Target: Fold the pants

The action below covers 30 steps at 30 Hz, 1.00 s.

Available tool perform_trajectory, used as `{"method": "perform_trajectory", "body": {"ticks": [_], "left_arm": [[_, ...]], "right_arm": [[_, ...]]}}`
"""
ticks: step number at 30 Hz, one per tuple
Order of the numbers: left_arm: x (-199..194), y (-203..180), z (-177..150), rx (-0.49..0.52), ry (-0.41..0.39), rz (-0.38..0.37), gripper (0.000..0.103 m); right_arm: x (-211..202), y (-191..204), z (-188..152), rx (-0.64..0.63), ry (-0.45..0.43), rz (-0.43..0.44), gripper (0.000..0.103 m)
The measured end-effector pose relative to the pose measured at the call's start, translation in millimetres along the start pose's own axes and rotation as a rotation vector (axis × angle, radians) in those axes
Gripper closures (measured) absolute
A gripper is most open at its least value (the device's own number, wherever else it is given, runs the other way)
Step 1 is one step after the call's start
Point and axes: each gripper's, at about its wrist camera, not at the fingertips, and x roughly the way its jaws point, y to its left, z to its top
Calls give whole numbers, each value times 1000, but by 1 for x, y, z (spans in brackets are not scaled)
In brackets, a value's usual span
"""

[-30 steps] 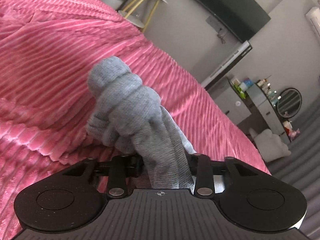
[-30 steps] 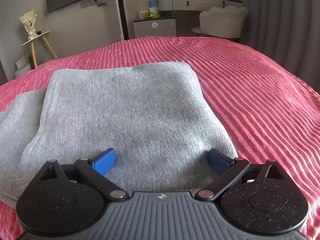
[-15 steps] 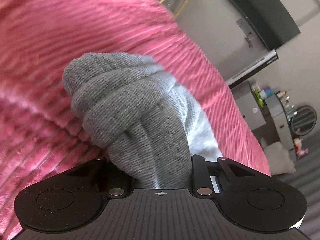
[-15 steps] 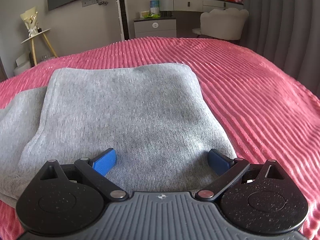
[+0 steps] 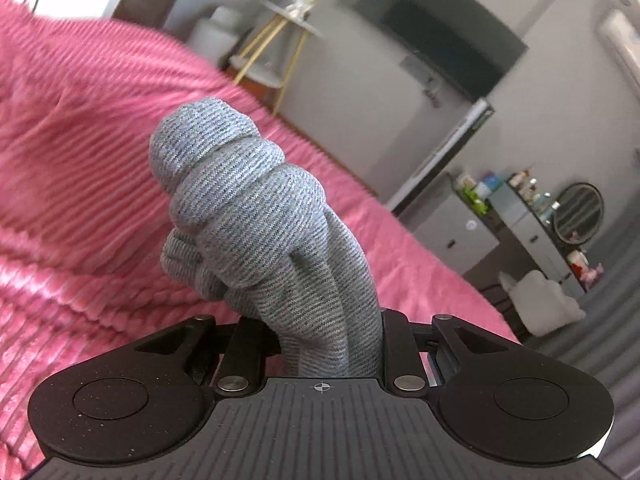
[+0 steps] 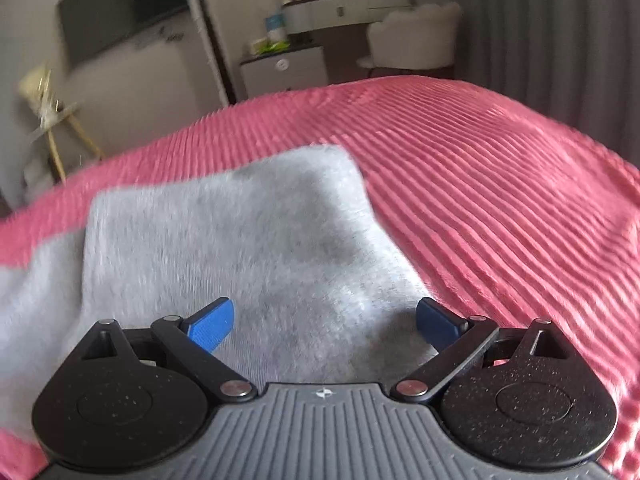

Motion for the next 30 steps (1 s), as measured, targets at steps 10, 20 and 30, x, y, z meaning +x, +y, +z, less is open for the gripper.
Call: {"method": "perform_trajectory", "body": {"ticks": [10,20,30], "left_arm": [[-39,-195,-69,375,19,-212,80],[12,-332,-246,801,162,-196,78],[-9,-310,-292,930,370,-335,10]], "right_arm": [[-45,-38,15,204,-27,-27,5],[-94,-90,21,174,-154,-77,5],[-62,-148,3,522,-73,46,5]]}}
